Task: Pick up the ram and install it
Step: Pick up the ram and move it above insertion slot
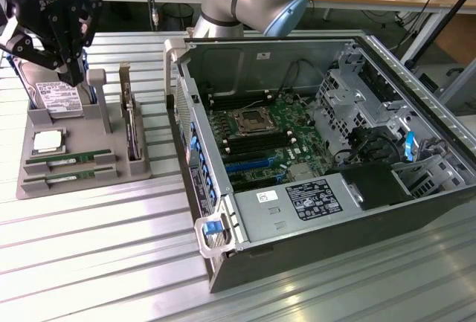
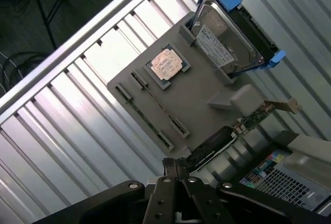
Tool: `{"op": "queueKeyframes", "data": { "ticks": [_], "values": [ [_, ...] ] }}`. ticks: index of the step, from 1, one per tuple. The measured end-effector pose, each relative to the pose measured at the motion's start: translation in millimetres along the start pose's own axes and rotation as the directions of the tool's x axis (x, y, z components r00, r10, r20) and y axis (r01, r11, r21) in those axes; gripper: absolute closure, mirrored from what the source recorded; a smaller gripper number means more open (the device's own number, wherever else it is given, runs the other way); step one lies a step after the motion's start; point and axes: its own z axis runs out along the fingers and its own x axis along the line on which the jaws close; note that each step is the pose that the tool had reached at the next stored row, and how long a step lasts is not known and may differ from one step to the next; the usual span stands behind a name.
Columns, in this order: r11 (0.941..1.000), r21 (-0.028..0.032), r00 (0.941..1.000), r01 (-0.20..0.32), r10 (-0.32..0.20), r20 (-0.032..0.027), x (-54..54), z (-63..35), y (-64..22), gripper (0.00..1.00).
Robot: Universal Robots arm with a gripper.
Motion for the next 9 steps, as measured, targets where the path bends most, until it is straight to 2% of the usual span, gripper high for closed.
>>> {"op": "queueKeyframes", "data": {
  "ticks": [4, 9],
  "values": [
    [0.9989, -0.0013, 0.9989, 0.046, -0.046, -0.0020, 0.0, 0.0, 0.0, 0.89],
    [0.9925, -0.0037, 0.9925, 0.122, -0.122, -0.0052, 0.0, 0.0, 0.0, 0.89]
  ]
}}
